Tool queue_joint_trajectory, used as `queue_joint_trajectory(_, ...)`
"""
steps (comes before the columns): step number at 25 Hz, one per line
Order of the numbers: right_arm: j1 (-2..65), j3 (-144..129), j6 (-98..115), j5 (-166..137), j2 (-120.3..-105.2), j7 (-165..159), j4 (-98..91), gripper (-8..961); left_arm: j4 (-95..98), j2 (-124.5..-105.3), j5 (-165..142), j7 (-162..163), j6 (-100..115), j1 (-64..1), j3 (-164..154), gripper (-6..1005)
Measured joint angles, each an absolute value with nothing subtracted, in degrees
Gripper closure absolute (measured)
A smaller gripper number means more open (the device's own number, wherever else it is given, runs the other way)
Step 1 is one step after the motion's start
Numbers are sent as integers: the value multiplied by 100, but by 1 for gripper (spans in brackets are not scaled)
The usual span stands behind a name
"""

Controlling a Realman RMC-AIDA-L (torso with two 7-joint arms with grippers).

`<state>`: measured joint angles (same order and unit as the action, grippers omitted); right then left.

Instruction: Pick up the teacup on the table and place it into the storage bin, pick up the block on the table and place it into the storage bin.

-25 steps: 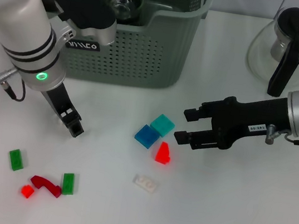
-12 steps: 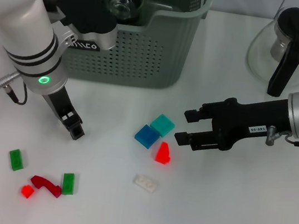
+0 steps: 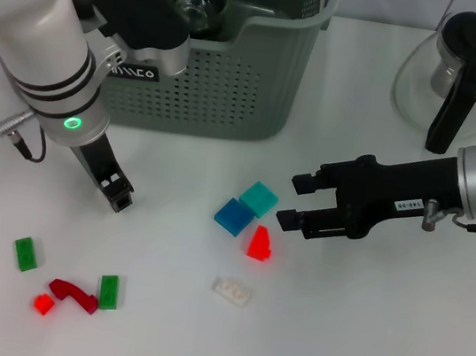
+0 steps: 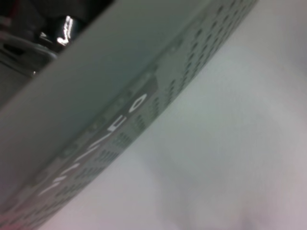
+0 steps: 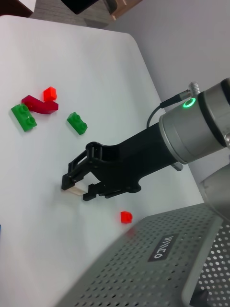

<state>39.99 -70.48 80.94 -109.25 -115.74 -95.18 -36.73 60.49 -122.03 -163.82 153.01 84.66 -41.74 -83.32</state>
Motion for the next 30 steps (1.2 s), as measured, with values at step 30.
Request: queue_joint_trajectory(30,4014,-7049,8157,-10925,-11538,-9534,-3682,268,6867,-11159,-15838,14376,8634,-5792,-5181,562)
